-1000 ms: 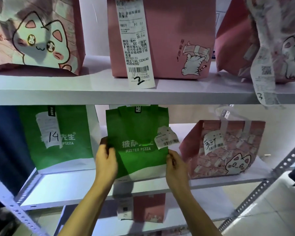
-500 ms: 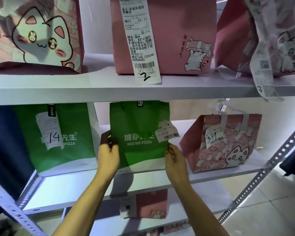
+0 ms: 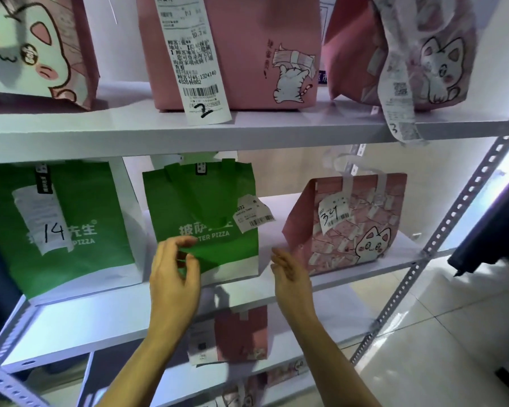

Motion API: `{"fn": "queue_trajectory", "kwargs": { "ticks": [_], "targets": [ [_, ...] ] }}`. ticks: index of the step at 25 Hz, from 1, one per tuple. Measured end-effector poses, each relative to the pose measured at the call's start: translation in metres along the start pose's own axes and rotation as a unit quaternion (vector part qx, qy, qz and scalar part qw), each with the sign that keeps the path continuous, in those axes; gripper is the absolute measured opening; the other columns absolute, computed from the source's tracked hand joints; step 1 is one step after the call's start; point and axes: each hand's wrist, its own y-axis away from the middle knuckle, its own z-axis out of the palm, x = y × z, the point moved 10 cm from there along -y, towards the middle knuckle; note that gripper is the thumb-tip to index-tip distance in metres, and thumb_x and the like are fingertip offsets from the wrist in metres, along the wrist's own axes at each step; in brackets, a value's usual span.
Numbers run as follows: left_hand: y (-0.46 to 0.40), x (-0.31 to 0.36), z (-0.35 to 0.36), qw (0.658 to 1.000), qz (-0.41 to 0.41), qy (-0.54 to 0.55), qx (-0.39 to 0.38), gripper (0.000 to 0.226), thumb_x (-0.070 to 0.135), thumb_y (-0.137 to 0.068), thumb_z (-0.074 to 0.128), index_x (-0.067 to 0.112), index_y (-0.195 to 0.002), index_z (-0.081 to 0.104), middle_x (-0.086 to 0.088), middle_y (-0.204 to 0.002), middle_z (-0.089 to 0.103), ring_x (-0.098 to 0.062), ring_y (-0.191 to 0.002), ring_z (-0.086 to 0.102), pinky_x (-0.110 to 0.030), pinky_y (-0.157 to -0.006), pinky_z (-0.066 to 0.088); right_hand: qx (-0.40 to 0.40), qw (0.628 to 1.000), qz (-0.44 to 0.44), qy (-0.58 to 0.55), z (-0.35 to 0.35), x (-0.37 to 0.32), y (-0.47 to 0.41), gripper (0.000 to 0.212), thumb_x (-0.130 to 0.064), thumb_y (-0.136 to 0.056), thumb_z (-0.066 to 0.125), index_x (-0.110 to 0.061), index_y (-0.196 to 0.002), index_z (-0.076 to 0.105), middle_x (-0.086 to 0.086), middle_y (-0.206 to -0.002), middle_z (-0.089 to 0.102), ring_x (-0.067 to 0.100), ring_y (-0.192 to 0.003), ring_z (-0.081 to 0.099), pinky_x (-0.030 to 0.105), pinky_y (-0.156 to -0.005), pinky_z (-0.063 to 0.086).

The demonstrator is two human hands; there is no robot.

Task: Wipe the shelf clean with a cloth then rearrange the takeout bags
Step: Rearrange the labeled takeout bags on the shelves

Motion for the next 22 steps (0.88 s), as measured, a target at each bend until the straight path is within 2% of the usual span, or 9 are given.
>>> {"fn": "queue_trajectory", "kwargs": {
  "ticks": [2,4,6,9,12,14,17,20,22],
  "targets": [
    [0.014,-0.002,0.03,0.998,-0.013,0.016,-0.063,0.03,-0.001,-0.092,0.052,0.025,-0.106,0.06,0.007,-0.106,0.062,-0.008,-0.095,0.06,-0.018,-0.073,0.048,0.012,1.0,0.011,0.007,-0.017,0.015,0.002,0.036,-0.002,-0.1,0.052,-0.029,-0.116,0.069,-0.003,-0.118,0.072,0.011,-0.108,0.068,0.017,-0.088,0.053],
    [0.029,0.001,0.064,0.992,-0.023,0.024,-0.124,0.03,0.002,-0.094,0.054,0.028,-0.108,0.06,0.011,-0.11,0.064,-0.004,-0.095,0.061,-0.019,-0.074,0.049,0.033,0.999,0.011,0.011,-0.042,0.023,0.001,0.038,-0.003,-0.099,0.052,-0.036,-0.108,0.068,-0.003,-0.114,0.074,0.014,-0.106,0.07,0.024,-0.09,0.054],
    [0.036,0.002,0.09,0.989,-0.04,0.028,-0.141,0.028,0.007,-0.096,0.053,0.03,-0.111,0.06,0.015,-0.113,0.063,-0.001,-0.094,0.061,-0.018,-0.076,0.05,0.046,0.999,0.006,0.012,-0.068,0.025,-0.006,0.034,-0.004,-0.099,0.053,-0.032,-0.109,0.07,-0.004,-0.11,0.075,0.015,-0.106,0.069,0.031,-0.095,0.054],
    [0.031,0.0,0.098,0.992,-0.093,0.048,-0.068,0.027,0.006,-0.096,0.054,0.028,-0.11,0.059,0.013,-0.111,0.064,0.001,-0.096,0.06,-0.008,-0.075,0.046,0.058,0.998,0.0,0.006,-0.111,0.024,-0.022,0.031,-0.005,-0.1,0.053,-0.024,-0.115,0.072,-0.004,-0.11,0.075,0.014,-0.108,0.068,0.038,-0.101,0.054],
    [0.026,-0.01,0.08,0.988,-0.144,0.042,0.045,0.023,0.004,-0.095,0.052,0.024,-0.107,0.057,0.008,-0.106,0.064,-0.006,-0.097,0.06,-0.007,-0.071,0.044,0.071,0.997,0.001,0.021,-0.153,0.034,-0.046,0.027,-0.011,-0.101,0.057,-0.03,-0.112,0.073,-0.012,-0.111,0.072,0.021,-0.115,0.065,0.05,-0.104,0.052],
    [0.025,-0.019,0.053,0.977,-0.159,0.002,0.144,0.02,0.006,-0.094,0.053,0.021,-0.107,0.054,-0.001,-0.108,0.061,-0.02,-0.098,0.059,-0.02,-0.077,0.049,0.079,0.997,0.004,0.019,-0.175,0.044,-0.059,0.026,-0.012,-0.1,0.059,-0.032,-0.109,0.073,-0.015,-0.109,0.071,0.022,-0.115,0.065,0.053,-0.103,0.052],
    [0.021,-0.032,0.01,0.951,-0.179,-0.048,0.248,0.029,0.011,-0.092,0.055,0.016,-0.121,0.048,-0.006,-0.121,0.049,-0.03,-0.109,0.053,-0.043,-0.091,0.048,0.14,0.99,0.003,0.006,-0.21,0.051,-0.072,0.026,-0.011,-0.1,0.058,-0.035,-0.107,0.068,-0.005,-0.109,0.07,0.023,-0.11,0.066,0.052,-0.101,0.053],
    [0.006,-0.052,-0.002,0.941,-0.247,-0.039,0.228,0.047,0.021,-0.095,0.057,0.013,-0.138,0.041,-0.009,-0.138,0.046,-0.027,-0.125,0.047,-0.044,-0.105,0.042,0.192,0.981,-0.008,-0.01,-0.239,0.052,-0.085,0.027,-0.012,-0.098,0.059,-0.026,-0.121,0.062,0.006,-0.117,0.068,0.023,-0.108,0.064,0.051,-0.1,0.053],
    [-0.002,-0.053,0.005,0.947,-0.248,0.015,0.203,0.045,0.019,-0.096,0.057,0.012,-0.139,0.044,-0.007,-0.136,0.054,-0.023,-0.125,0.052,-0.037,-0.106,0.043,0.217,0.976,-0.02,0.001,-0.25,0.05,-0.094,0.029,-0.019,-0.098,0.061,-0.02,-0.126,0.056,0.012,-0.125,0.062,0.023,-0.108,0.061,0.049,-0.099,0.053]
  ]
}}
